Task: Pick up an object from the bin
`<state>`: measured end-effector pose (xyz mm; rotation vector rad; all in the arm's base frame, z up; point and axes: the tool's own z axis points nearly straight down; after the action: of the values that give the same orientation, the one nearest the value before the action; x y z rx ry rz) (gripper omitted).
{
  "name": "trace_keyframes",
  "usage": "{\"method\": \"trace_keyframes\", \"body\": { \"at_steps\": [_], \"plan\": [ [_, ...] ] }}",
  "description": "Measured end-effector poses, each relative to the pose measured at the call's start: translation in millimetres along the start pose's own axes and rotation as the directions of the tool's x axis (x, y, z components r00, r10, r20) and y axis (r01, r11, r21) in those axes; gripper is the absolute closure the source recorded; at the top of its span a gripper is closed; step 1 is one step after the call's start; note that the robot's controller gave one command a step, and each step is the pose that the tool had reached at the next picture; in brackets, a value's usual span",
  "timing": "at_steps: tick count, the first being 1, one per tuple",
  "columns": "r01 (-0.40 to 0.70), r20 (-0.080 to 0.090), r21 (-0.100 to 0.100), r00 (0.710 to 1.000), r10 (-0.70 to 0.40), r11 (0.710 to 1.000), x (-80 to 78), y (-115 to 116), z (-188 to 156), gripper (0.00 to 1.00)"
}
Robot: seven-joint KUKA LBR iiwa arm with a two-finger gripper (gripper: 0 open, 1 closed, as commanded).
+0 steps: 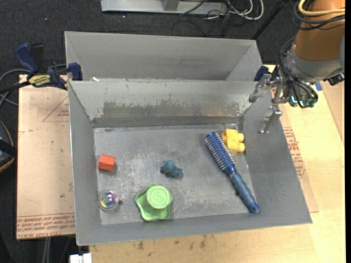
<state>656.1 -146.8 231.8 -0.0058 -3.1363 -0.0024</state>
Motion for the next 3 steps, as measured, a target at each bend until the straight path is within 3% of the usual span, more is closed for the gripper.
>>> {"method": "trace_keyframes", "body": {
  "at_steps": [1,2,3],
  "plan": [
    [-0.166,0.014,0.000,0.986,0.166,0.986,12.7,1.6,148.7,0.00],
    [-0.526,0.008,-0.004,0.851,0.526,0.851,16.0,25.8,131.3,0.00],
    [-0.739,0.000,-0.012,0.674,0.739,0.674,11.6,5.6,131.4,0.00]
  ]
}}
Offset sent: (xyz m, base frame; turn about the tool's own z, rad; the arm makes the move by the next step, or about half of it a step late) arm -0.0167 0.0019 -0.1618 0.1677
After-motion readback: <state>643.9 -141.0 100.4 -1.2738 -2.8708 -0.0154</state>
